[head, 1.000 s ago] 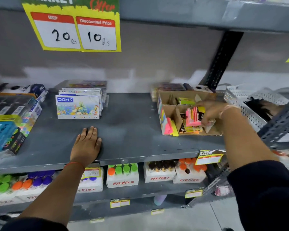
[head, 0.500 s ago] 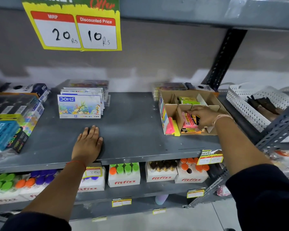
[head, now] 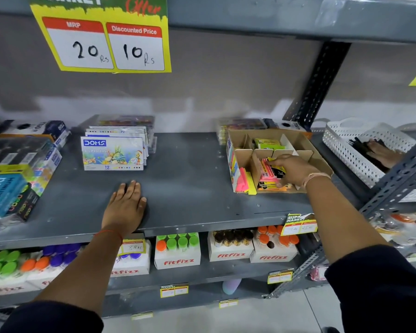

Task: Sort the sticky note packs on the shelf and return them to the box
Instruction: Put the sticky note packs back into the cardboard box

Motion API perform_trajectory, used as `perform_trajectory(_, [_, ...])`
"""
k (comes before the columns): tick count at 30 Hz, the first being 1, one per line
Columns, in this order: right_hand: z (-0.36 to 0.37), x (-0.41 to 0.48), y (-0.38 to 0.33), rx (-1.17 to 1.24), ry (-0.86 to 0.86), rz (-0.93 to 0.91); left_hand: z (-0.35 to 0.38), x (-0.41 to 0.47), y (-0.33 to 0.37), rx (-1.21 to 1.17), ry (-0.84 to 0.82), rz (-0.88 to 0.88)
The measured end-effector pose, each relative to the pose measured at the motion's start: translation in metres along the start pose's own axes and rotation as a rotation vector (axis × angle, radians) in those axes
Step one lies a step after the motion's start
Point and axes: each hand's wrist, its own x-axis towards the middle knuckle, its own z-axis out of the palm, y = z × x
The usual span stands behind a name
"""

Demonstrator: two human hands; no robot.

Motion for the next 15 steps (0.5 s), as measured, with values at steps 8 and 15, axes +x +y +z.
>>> perform_trajectory(8, [0.022,-0.005,-0.007,-0.093,0.138,0.022,0.001,0.0,0.001,-0.015,-0.004,-0.022])
perform_trajectory(15, [0.022,-0.013,-0.01,-0.047,0.093,0.032,0.001,-0.001,0.003,-0.004,0.0,-0.03])
